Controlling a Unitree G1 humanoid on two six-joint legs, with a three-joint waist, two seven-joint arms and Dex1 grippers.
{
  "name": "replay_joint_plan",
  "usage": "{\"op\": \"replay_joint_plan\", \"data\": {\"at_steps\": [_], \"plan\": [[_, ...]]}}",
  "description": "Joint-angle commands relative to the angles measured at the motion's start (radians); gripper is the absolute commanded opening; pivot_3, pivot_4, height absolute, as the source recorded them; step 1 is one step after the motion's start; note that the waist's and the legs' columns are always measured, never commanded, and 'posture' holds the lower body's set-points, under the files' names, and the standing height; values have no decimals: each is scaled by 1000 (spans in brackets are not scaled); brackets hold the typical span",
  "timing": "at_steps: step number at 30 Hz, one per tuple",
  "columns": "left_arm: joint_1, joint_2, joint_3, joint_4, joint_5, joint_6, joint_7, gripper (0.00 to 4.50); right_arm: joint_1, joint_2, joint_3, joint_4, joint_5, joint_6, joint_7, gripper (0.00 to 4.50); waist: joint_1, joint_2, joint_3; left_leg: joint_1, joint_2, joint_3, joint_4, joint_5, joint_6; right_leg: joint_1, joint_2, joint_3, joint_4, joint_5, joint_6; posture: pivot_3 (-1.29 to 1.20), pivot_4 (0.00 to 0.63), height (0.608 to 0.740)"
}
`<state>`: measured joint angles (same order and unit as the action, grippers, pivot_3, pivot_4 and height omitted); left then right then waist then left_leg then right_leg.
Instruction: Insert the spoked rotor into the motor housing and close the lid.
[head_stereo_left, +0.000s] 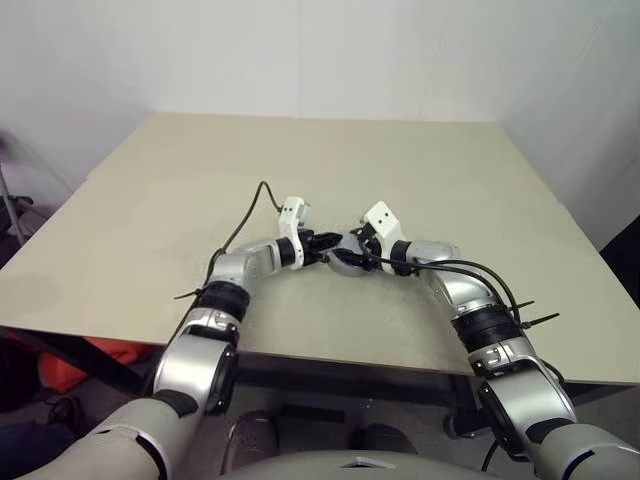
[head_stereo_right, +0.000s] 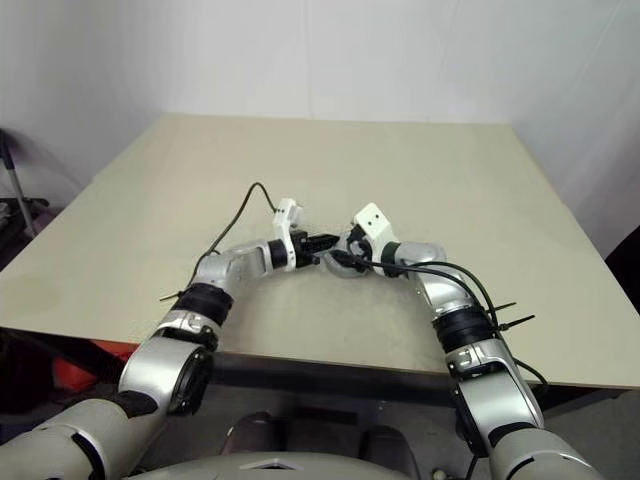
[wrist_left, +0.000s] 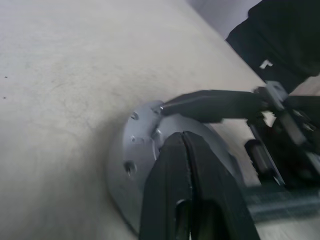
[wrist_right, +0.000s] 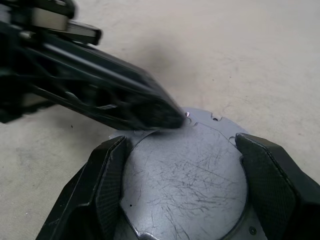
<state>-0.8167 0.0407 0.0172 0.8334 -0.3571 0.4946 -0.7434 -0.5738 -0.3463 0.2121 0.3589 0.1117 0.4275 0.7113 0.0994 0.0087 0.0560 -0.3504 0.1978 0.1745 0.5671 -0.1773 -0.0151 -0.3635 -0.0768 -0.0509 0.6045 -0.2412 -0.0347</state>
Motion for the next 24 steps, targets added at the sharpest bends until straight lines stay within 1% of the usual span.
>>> {"op": "replay_joint_plan", "data": {"at_steps": [1,6,12,14,16,17,20,24], "plan": [[-57,-7,10,79,36,-42,28,35,18,-20,-7,43,-50,45,-57,3038,1,0,0,0,0,0,0,0,0,0,0,0,0,0,0,0,0,740],[-36,-6,-13,62,55,-16,-15,35,21,-18,-14,33,-48,52,-66,3038,1,0,0,0,0,0,-1,0,0,0,0,0,0,0,0,0,0,740],[43,19,-59,-68,66,49,-76,35,16,-12,-30,18,-23,70,-61,3038,2,-1,0,1,0,0,-2,0,0,0,-1,0,-1,0,0,0,0,740],[54,25,-62,-88,70,57,-76,0,9,-9,-37,19,-20,72,-66,3776,3,-1,0,1,0,0,-2,0,0,0,-1,0,-1,0,0,0,0,740],[59,27,-61,-96,73,62,-73,0,6,-9,-39,15,-20,65,-69,4394,3,-1,1,0,-1,0,-3,0,0,0,-1,0,-2,0,0,0,0,740],[59,28,-60,-98,74,63,-72,0,6,-9,-45,-4,-10,63,-63,4455,3,-1,1,0,-1,0,-3,0,0,0,-2,0,-2,0,0,0,0,740],[61,28,-60,-108,73,68,-70,0,-1,-22,-62,-57,5,53,-48,4455,3,-2,1,0,-2,0,-4,0,0,0,-2,0,-3,0,0,0,0,740],[66,27,-63,-116,74,70,-69,0,-9,-68,-103,-144,52,83,-1,4455,9,-2,2,-4,-3,0,-5,0,0,-3,-3,0,-3,0,0,0,0,740]]}}
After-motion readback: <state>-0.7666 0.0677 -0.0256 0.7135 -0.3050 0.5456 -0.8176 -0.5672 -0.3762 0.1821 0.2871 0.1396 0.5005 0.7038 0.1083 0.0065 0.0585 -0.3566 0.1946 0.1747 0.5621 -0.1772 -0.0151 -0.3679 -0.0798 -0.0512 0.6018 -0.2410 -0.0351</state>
